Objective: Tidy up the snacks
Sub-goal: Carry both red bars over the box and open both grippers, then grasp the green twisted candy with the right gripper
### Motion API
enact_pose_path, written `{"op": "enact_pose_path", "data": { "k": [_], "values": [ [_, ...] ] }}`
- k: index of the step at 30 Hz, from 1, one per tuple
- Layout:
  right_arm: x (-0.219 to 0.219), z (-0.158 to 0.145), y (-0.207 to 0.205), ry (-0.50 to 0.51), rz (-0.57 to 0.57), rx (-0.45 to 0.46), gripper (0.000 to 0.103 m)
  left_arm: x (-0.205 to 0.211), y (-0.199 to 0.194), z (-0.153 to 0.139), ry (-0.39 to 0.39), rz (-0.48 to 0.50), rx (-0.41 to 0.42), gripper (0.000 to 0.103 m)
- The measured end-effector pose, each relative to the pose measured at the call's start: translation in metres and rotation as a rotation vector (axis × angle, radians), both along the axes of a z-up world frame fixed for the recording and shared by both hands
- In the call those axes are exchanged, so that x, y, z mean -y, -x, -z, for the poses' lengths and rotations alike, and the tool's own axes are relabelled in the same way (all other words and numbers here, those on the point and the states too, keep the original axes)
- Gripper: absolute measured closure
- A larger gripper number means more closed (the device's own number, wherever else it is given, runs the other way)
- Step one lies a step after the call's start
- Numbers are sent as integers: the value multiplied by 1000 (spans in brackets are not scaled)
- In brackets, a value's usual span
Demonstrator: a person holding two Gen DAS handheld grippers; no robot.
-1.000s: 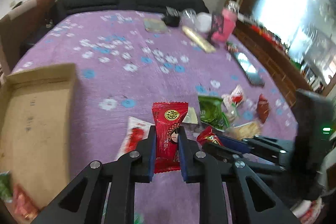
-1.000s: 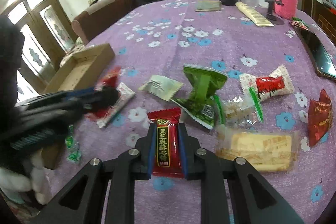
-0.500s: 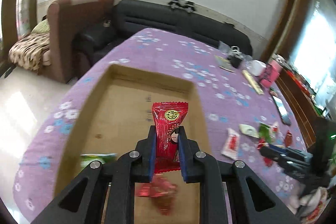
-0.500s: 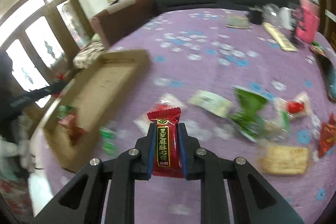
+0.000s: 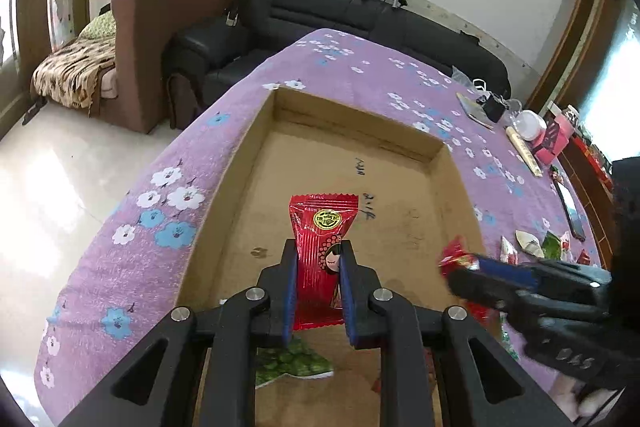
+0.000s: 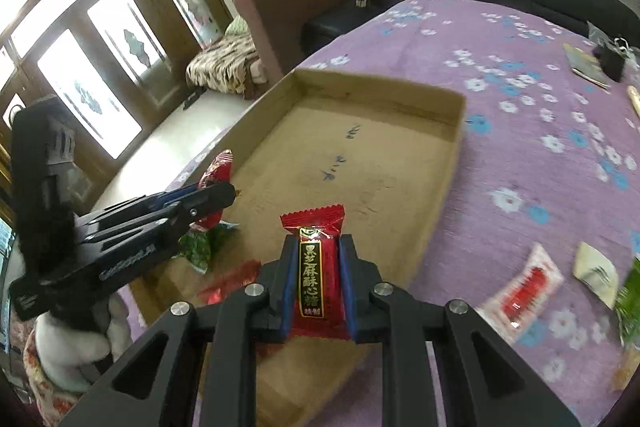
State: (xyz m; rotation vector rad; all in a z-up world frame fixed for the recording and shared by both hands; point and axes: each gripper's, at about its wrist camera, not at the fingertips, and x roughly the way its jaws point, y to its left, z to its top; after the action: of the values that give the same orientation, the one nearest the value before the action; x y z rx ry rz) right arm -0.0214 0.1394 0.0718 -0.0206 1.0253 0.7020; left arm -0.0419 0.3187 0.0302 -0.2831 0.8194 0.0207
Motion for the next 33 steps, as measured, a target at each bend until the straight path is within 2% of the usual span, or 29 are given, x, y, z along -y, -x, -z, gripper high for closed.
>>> {"op": "enact_pose_path", "data": {
  "k": [3,6,7,8,13,15,19,22,24,27,33],
  "values": [
    [-14,9,-3,14,-12,-21,84,-6,2,1,25,-9,-1,82],
    [-21,11,-1,26,-20,-16,83,-10,4,1,43,-18,2,61],
    [-22,10,-1,25,-17,-8,82,-10,6,0,50,-24,7,51],
    [-23,9,-1,22,-17,-4,78,-10,6,-2,58,-28,12,44],
    [-9,-12,5,-14,5,49,73,-11,15,-16,87,-50,49,42],
    [9,-26,7,-37,35,74,64,-7,21,-25,95,-51,77,40],
    [55,-34,8,-39,105,102,59,1,32,-37,109,-41,120,34],
    [82,-26,13,-8,136,90,59,15,37,-40,125,-17,132,33],
    [98,-10,19,19,141,56,59,22,37,-41,131,-2,132,33],
    [107,8,28,36,136,22,59,37,38,-41,138,30,126,33],
    [105,23,41,6,116,-16,59,61,43,-44,122,76,117,32]
  ]
}}
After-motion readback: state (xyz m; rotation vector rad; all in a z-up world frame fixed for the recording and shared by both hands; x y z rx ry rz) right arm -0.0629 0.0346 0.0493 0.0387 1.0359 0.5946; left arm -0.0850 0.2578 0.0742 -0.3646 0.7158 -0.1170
